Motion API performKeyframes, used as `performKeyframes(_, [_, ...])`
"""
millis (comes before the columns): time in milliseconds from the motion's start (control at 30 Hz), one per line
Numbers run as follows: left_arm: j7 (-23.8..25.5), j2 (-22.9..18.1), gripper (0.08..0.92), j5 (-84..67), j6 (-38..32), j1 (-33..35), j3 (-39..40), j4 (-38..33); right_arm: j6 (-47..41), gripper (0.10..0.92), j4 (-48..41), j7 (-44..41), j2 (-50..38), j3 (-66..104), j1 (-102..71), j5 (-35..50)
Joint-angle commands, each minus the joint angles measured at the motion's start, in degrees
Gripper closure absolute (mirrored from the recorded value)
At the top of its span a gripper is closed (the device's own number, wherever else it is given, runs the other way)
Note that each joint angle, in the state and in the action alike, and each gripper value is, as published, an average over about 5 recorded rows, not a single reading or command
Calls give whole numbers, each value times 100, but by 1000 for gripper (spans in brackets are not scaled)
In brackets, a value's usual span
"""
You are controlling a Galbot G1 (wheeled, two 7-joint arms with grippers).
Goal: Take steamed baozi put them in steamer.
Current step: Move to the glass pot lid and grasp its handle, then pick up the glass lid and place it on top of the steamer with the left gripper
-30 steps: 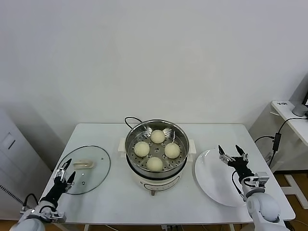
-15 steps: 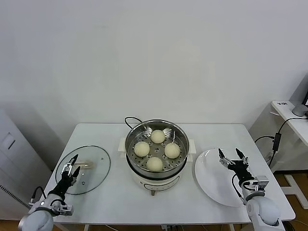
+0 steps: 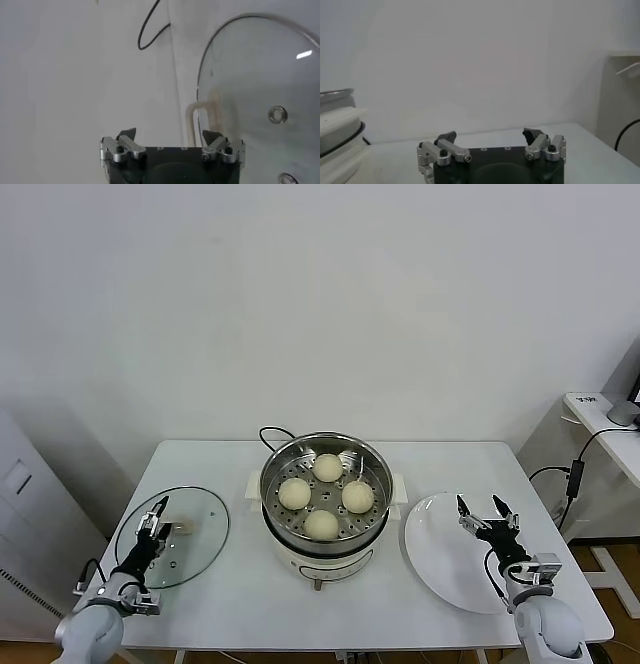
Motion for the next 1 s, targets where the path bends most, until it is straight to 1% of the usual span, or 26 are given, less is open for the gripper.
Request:
performKeyframes(33, [-31, -76, 320, 33, -43, -183, 7, 215, 2, 203, 1, -10, 22, 16, 8, -12])
performKeyframes(433, [-26, -34, 666, -347, -253, -36, -63, -74, -4, 203, 0, -34, 33, 24, 29, -34])
performKeyframes(500, [-18, -2, 718, -401, -251, 8, -116, -226, -7, 203, 6, -34, 33, 24, 32, -34])
performKeyframes(667, [185, 219, 857, -728, -140, 185, -270, -957, -13, 203, 19, -32, 33, 31, 42, -29])
performKeyframes(767, [440, 439, 888, -1149, 4, 266, -342, -1378, -19, 203, 30, -34, 23, 38, 48, -23])
performKeyframes(867, [725, 691, 888, -1645, 229, 302, -382, -1777, -27, 203, 55, -31, 2, 41, 52, -17])
performKeyframes(1000, [1110, 964, 888, -2124, 698, 275, -381, -2326, -39, 203, 85, -29, -14, 42, 60, -15])
